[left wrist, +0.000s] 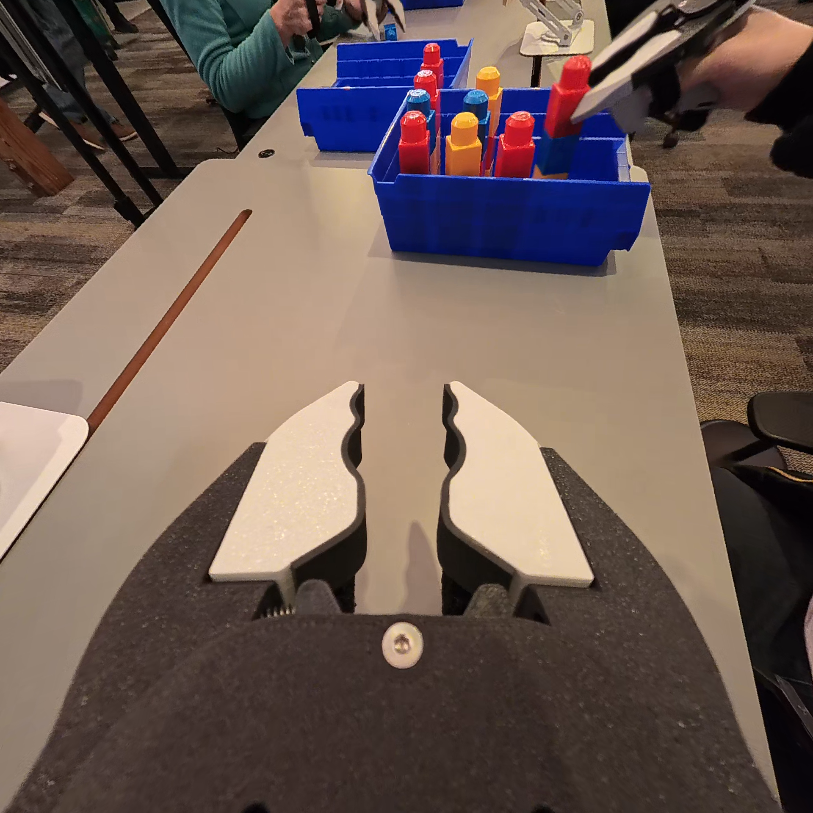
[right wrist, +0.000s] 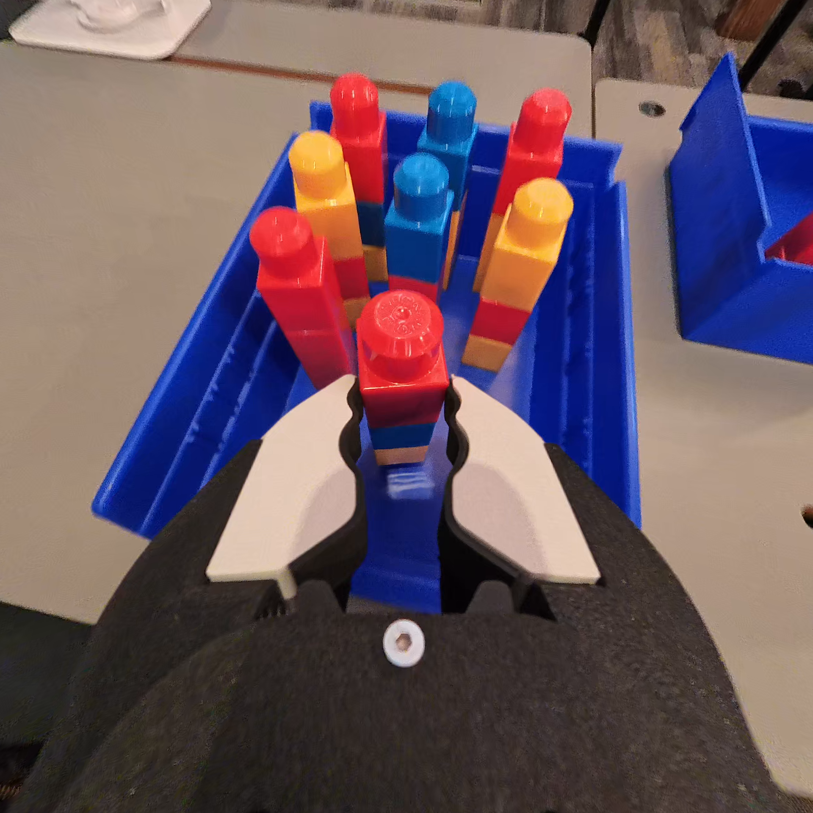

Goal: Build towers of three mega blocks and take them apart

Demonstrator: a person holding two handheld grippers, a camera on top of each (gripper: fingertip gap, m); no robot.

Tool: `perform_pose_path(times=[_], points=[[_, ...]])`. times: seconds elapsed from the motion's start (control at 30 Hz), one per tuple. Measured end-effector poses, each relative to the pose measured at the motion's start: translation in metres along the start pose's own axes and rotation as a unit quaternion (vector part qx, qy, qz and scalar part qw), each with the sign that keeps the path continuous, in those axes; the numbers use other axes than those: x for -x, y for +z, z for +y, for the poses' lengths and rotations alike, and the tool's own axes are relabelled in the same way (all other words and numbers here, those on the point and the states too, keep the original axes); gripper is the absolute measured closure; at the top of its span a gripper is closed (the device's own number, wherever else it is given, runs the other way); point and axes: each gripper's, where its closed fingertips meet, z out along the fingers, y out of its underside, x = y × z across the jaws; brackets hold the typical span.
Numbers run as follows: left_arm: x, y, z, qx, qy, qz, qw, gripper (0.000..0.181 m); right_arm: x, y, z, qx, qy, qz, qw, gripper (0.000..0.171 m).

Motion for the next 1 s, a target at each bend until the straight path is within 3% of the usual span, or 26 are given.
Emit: perform_pose_path(times=[0.3, 1.0], points=[[0.001, -0.002, 0.000, -0.002, -0.002, -0.001, 1.000, 0.148, -0.010, 0.037, -0.001, 0.008, 0.011, 0.024, 1.000, 0.135], [0.000, -0.004, -0.002, -0.002, -0.001, -0.001, 1.000, 0.148, -0.007, 0.042, -0.005, 0.017, 0.024, 0.077, 0.997, 0.135]])
